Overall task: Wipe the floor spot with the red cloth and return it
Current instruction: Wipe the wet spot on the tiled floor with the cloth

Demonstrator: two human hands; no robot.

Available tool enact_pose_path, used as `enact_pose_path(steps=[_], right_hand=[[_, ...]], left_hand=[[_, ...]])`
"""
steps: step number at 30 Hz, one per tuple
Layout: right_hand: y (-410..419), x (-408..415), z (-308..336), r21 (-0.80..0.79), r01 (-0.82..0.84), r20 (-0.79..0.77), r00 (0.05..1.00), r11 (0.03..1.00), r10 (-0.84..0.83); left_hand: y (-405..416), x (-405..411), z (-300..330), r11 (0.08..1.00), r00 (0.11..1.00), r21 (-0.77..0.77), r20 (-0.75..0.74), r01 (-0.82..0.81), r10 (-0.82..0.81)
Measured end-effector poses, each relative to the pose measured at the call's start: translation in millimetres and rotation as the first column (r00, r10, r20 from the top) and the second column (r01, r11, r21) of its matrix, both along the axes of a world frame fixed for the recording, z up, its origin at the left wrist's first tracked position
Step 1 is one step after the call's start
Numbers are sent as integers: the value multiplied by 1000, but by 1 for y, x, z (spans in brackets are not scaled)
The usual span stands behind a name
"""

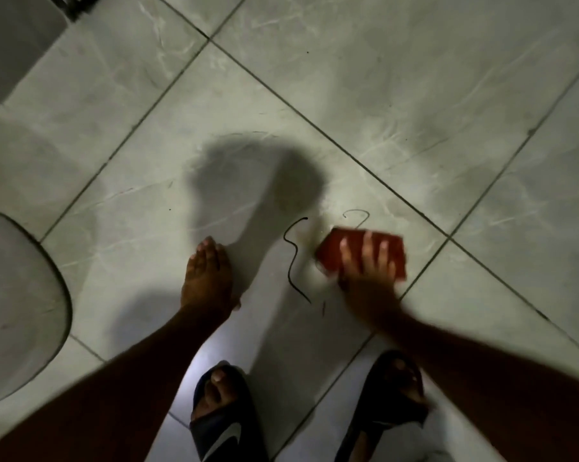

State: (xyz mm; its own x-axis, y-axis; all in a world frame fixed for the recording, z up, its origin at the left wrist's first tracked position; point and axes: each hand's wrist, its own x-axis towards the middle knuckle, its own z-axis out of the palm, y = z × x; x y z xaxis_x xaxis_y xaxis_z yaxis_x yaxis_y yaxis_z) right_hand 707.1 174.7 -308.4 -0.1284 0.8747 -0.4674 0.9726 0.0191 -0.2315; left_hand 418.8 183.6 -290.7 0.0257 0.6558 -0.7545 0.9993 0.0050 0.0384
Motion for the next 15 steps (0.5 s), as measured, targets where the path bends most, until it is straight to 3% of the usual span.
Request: enact_pose_path(steps=[3, 5, 6, 8, 10, 11, 13, 15], right_hand=[[131, -4, -23, 56, 118, -12, 993, 991, -118], [147, -27, -33, 117, 85, 6, 996, 990, -86], [124, -41, -33, 153, -2, 4, 1000, 988, 1], [30, -47, -31, 210, -329, -58, 936, 921, 348], [-60, -18, -22, 150, -667, -53, 732, 730, 679], [-72, 4, -18, 119, -742, -36, 661, 660, 750], [-27, 33, -21, 144, -772, -1, 626, 619, 780], [57, 16, -29, 237, -650, 14, 745, 722, 666]], left_hand=[[-2, 1, -5, 1000, 1000, 14, 10, -14, 14], [-2, 1, -7, 1000, 1000, 28, 10, -13, 13], [-2, 0, -8, 999, 1000, 38, 8, -9, 9], [-2, -2, -7, 999, 1000, 49, 18, 5, -6], [-3, -4, -4, 999, 999, 42, 36, 0, -1], [-4, -5, -4, 999, 999, 49, 41, -2, 0], [-5, -6, -4, 999, 998, 51, 56, -9, 6], [-6, -8, -9, 998, 997, 67, 75, -15, 10]])
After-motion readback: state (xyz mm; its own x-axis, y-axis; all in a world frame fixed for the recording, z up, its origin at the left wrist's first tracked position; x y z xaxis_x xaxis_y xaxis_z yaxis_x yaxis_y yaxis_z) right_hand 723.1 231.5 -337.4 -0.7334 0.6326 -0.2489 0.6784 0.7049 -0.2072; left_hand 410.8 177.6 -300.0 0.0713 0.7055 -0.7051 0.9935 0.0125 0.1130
